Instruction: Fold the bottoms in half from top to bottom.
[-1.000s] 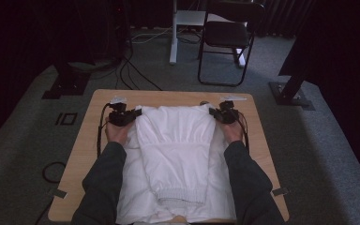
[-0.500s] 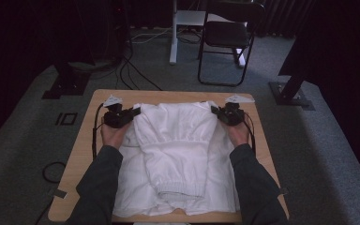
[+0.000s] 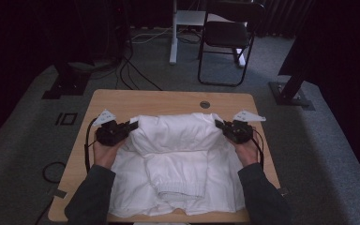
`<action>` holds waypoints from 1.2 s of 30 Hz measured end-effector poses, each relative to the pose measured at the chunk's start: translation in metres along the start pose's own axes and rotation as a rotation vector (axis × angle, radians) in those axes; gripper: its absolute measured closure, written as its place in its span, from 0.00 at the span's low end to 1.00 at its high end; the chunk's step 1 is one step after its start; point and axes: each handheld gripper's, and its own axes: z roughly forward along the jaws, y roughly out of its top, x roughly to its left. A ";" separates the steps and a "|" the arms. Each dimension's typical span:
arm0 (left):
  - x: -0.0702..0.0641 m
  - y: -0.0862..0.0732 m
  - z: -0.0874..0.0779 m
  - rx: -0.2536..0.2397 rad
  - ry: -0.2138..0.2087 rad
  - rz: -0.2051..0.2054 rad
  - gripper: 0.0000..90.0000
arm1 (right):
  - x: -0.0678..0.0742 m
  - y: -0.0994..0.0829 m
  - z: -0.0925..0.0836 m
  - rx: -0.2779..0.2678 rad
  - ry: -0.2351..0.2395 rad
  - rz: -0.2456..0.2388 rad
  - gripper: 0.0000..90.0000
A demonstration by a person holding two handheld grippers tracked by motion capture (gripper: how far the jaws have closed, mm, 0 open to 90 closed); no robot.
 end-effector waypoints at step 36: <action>-0.060 -0.127 -0.029 0.296 0.031 0.090 0.87 | 0.058 -0.125 -0.050 0.181 0.129 0.058 0.90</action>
